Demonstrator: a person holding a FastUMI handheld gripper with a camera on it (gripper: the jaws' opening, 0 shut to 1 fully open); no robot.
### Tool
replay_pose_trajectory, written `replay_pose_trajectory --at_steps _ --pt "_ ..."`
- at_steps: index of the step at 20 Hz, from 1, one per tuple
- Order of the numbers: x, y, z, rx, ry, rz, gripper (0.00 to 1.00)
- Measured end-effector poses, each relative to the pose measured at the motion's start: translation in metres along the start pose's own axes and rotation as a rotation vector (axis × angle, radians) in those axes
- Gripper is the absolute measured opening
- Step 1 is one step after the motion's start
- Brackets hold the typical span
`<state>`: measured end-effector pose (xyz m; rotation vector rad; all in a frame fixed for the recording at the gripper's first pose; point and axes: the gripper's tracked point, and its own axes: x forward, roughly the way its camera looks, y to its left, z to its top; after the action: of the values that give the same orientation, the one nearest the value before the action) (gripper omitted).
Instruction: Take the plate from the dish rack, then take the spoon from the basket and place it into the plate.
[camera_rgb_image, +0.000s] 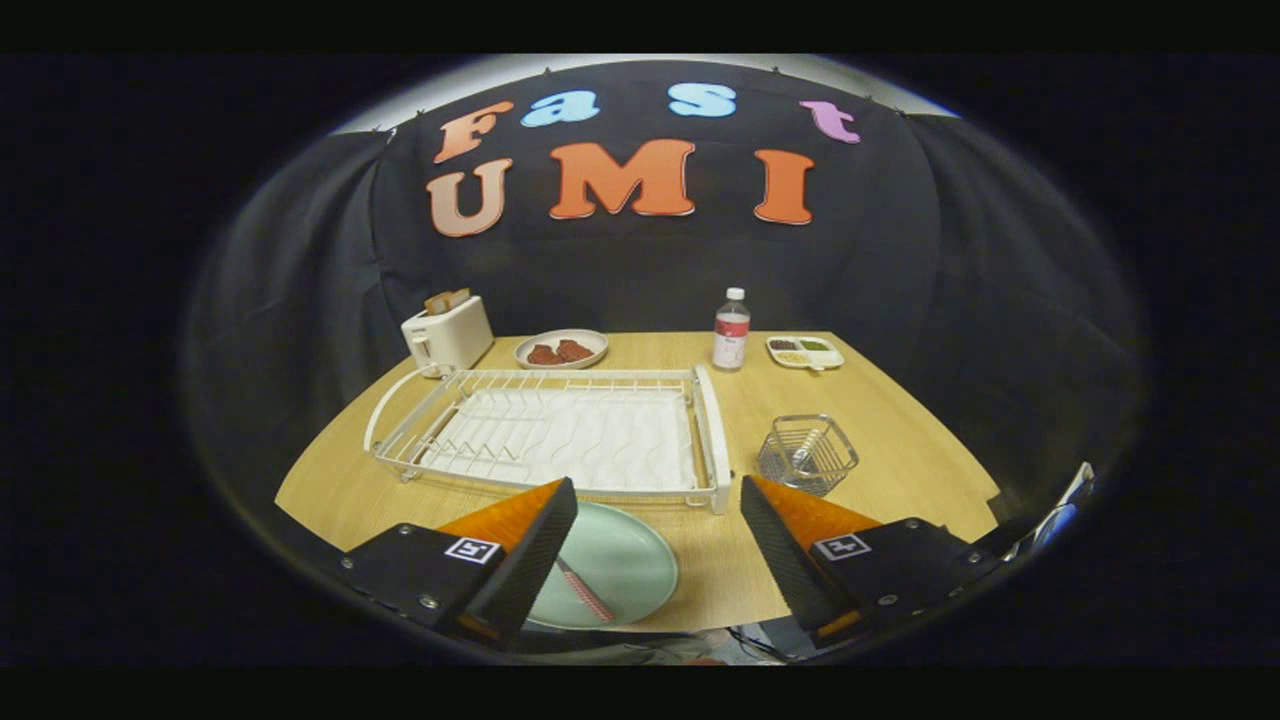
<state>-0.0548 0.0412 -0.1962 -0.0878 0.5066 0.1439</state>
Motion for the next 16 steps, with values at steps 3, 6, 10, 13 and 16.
replay_pose_trajectory --at_steps 3,6,10,13,16 --pt "-0.008 -0.019 0.028 0.016 -0.056 -0.037 0.98" --pt "-0.017 -0.036 0.054 0.034 -0.108 -0.065 0.98" --pt "-0.033 -0.057 0.083 0.044 -0.183 -0.105 0.98" --pt "-0.043 -0.067 0.097 0.058 -0.225 -0.123 0.98" --pt "-0.049 -0.073 0.102 0.071 -0.248 -0.136 0.97"
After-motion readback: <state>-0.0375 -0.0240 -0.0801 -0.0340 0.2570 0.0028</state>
